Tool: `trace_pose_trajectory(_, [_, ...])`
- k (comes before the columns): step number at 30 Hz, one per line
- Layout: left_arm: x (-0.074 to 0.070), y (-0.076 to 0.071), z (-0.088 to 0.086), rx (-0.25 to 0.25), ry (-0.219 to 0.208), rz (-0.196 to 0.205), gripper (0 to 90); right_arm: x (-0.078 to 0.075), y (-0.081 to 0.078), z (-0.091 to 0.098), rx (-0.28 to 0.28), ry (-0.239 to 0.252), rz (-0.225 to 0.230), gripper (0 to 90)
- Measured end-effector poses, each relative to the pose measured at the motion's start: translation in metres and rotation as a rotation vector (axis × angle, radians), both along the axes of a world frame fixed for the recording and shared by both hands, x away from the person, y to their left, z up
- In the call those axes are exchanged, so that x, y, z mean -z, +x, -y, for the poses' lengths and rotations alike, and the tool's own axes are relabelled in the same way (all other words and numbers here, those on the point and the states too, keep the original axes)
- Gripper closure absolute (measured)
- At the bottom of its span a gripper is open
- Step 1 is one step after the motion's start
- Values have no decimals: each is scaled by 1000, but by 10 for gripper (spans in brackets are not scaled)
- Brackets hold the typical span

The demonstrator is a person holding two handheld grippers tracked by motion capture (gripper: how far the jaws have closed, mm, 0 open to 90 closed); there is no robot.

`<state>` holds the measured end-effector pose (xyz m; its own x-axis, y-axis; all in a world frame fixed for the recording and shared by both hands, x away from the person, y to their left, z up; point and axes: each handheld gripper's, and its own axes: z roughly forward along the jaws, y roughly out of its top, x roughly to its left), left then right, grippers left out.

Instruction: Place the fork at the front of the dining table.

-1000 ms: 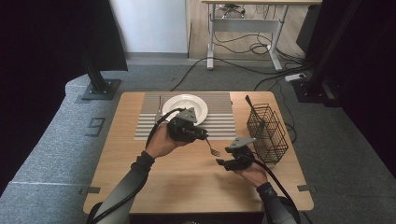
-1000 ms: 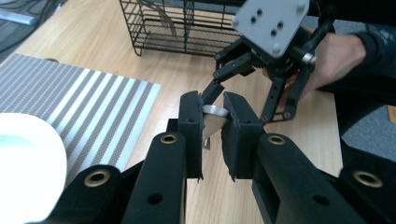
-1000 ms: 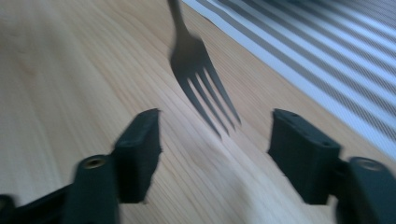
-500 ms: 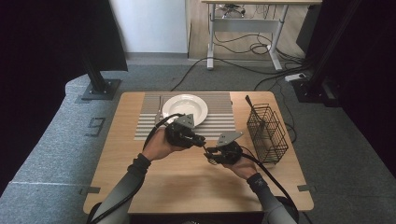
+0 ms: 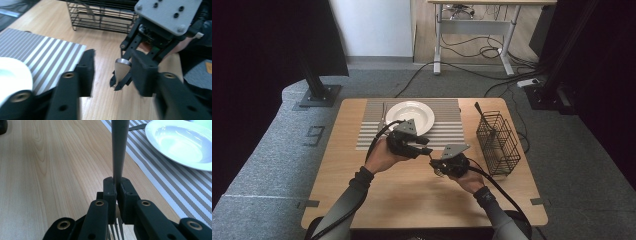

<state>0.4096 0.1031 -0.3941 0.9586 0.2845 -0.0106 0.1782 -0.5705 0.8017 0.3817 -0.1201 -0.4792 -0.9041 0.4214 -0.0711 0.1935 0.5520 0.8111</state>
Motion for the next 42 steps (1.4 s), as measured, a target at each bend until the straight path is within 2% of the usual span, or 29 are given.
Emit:
trace_pose_trajectory(3, [3,-3,-5,-50,-5,27,351,1,1,1,14,-5,-7,840])
trace_pose_trajectory(4, [4,-4,-7,-73,-5,37,241,1,2,1,27,-7,-14,840])
trace_pose_trajectory(5, [5,-4,-9,-93,-9,41,241,1,2,1,27,-7,-14,840])
trace_pose_trajectory(7, [7,-7,-12,-127,-9,60,142,2,4,2,42,-10,-18,841])
trace_pose_trajectory(8, [9,-11,-15,-163,-7,79,118,3,6,3,53,-16,-28,840])
trace_pose_trajectory(10, [11,-13,-17,-178,-9,82,87,3,7,3,62,-20,-31,841])
trace_pose_trajectory(12, [20,-19,-21,-210,-12,89,0,3,10,5,86,-24,-35,840])
trace_pose_trajectory(14, [24,-20,-23,-218,-8,89,0,3,11,6,93,-23,-37,840])
trace_pose_trajectory(17, [37,-25,-29,-225,-23,57,0,1,15,9,115,-23,-45,840])
trace_pose_trajectory(25, [71,-39,-47,-295,-55,32,0,-1,27,16,189,-38,-52,840])
trace_pose_trajectory(26, [81,-42,-52,-314,-46,30,0,-2,32,18,214,-44,-52,840])
trace_pose_trajectory(28, [86,-45,-53,-322,-37,30,0,-2,34,20,229,-46,-52,840])
trace_pose_trajectory(30, [96,-48,-53,-327,1,27,0,-4,41,22,269,-56,-58,840])
trace_pose_trajectory(31, [101,-50,-53,-327,26,32,0,-4,41,22,269,-56,-58,840])
trace_pose_trajectory(33, [109,-54,-53,-334,49,44,0,-5,46,24,291,-62,-54,840])
trace_pose_trajectory(36, [124,-57,-55,-331,77,21,0,-8,58,26,334,-62,-53,840])
trace_pose_trajectory(42, [135,-59,-59,-349,97,2,0,-10,73,27,382,-76,-54,842])
